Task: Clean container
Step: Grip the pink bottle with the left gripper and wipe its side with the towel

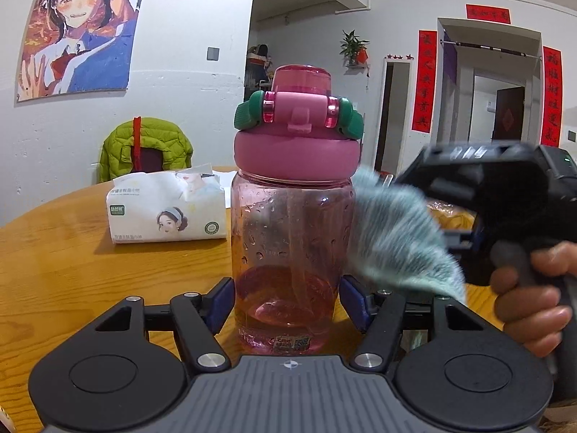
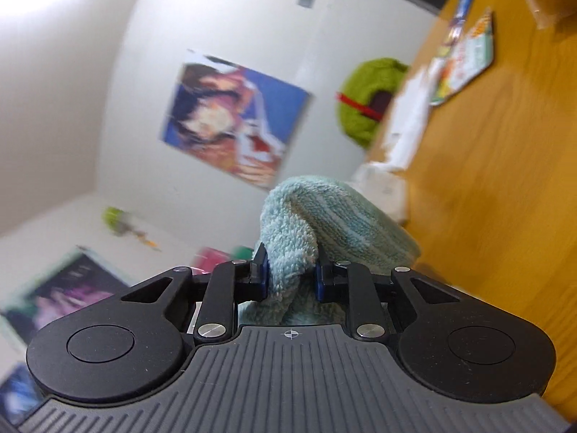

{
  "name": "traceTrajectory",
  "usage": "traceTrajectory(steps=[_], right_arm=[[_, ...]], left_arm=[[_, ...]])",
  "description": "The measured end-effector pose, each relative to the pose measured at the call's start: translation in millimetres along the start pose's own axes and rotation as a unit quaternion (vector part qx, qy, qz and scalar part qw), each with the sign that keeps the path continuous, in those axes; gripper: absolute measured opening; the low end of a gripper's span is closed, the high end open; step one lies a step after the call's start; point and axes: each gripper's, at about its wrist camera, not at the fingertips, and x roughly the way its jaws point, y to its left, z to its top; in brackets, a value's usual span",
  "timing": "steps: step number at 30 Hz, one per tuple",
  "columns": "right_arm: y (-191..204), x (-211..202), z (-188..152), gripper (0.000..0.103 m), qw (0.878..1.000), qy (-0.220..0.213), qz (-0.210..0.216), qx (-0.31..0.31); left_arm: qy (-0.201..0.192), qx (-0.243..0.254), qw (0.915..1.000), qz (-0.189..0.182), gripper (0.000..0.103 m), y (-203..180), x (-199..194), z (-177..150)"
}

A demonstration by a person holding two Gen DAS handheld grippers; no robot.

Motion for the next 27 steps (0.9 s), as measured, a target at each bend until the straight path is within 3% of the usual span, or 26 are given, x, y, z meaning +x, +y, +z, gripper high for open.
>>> traceTrajectory(steps=[2,4,5,17,27], right_arm=[[-0.6,11.9,-2.9,0.024,0.997,0.029,-0.069,-0.023],[-0.1,26.4,-8.7,0.024,0.985,0.067,-0.149,-0.052],[3.0,31.1,-12.3,0.024,0.980,0.072,-0.169,-0.074],[-4.0,20.3,-4.3,0.024,0.997,0.032,-0.076,-0.013],[-10.7,10.3,3.3,0.024,0.999,-0.003,0.006,0.045]], left_arm=[[0.000,0.001,1.0000,0.000,0.061,0.1,0.1,-0.3],[0.000,0.002,1.0000,0.000,0.061,0.2,0.2,-0.5],[0.000,0.002,1.0000,0.001,0.061,0.2,0.2,-0.6],[0.001,0.016,0.9999,0.003,0.060,-5.1,-1.8,-0.3],[0.001,0.020,0.9998,0.005,0.060,-7.2,-3.4,-1.7]])
